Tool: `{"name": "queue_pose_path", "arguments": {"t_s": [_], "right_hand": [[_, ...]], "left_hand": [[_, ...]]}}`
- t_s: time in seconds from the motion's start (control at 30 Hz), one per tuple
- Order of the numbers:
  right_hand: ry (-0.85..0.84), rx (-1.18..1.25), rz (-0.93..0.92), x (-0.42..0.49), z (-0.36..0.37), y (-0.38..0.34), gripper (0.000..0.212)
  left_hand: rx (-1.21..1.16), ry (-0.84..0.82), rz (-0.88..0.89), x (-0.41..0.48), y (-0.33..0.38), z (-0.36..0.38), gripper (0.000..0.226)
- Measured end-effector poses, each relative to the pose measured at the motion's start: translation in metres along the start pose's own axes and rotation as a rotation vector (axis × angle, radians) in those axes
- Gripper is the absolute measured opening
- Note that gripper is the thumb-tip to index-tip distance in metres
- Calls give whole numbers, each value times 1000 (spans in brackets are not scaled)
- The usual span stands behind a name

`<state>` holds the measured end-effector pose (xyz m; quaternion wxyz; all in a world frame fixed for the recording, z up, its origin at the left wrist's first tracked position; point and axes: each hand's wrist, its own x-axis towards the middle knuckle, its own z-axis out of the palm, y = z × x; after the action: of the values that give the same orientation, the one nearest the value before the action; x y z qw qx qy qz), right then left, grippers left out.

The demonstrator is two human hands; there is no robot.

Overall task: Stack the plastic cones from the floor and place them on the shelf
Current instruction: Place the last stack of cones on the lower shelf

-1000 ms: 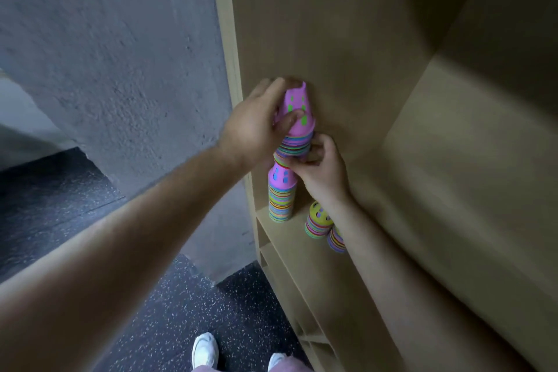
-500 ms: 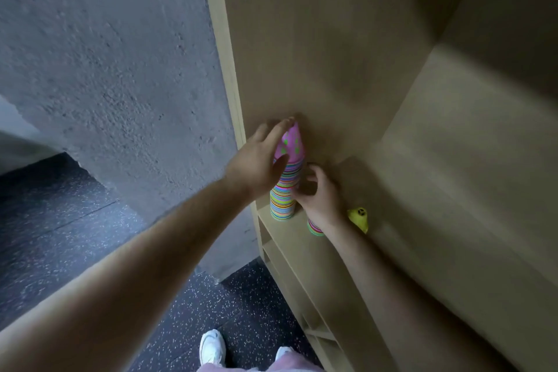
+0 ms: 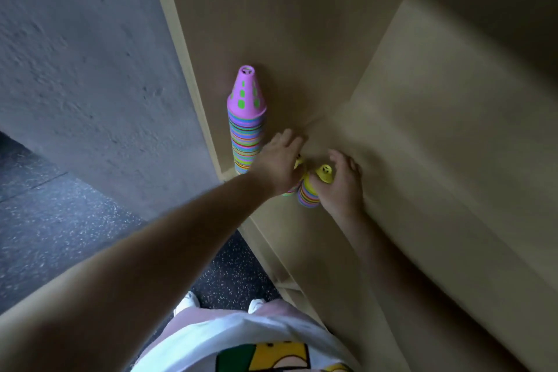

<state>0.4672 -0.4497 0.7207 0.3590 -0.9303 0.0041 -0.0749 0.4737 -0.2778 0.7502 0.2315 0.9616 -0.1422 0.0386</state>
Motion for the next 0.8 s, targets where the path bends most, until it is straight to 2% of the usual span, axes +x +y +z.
{"name": "queue_pose_path", "arguments": {"t_s": [0.17,0.3,0.37,0.53,0.67,0.8], "right_hand": [[14,-52,-86,-22,7,6,58],[112,-53,-138,-39,11,8,50],[102,-40,-125,-43,14,8,44],[-131,39,5,-50,33,19,42],[-305,93,132,-55,44,24,35],[-397,143,262,-60,57,29,43]], "left_hand": [[-5,-237,-143,13,-9,37,71],[-116,-207,-182,9,-16,50,52],[-150,-207,-188,3,-20,50,47],[-210,-219,-192,1,-25,46,45],[-149,-269,-203,4,-26,42,45],[-165,-298,-162,-12,-25,43,47]]}}
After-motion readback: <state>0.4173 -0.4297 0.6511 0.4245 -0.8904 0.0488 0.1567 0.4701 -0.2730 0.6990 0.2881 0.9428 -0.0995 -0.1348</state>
